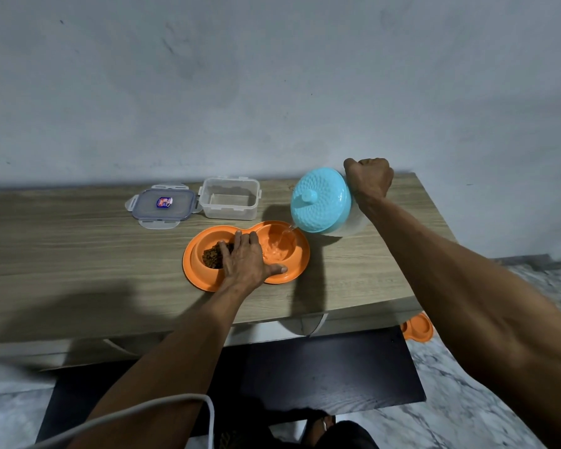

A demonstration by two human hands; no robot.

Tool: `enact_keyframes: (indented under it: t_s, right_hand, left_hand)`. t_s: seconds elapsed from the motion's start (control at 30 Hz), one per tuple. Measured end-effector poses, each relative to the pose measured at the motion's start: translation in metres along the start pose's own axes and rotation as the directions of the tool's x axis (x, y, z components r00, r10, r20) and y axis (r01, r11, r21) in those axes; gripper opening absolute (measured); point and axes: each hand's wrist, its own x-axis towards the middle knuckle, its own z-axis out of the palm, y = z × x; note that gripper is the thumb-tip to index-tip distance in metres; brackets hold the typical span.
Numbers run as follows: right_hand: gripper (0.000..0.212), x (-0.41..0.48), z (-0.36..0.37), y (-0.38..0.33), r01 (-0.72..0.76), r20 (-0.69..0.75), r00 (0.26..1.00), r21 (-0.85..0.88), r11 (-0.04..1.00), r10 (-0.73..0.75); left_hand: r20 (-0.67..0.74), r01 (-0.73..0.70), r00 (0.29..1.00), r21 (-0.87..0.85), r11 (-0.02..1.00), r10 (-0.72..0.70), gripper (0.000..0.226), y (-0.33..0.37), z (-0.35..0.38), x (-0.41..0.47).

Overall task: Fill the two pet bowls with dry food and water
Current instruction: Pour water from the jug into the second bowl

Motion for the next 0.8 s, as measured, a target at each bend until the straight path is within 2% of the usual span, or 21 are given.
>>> enact_keyframes:
  t_s: [0.8]
  right_hand:
    - [0.040, 0.0012, 0.0007, -0.0021, 0.000, -0.002, 1.000, 0.021, 1.000, 0.000]
  left_hand:
    - [0.007, 0.001, 1.000, -0.016, 1.000, -0.001, 0.115, 0.0019, -0.0024, -0.0005]
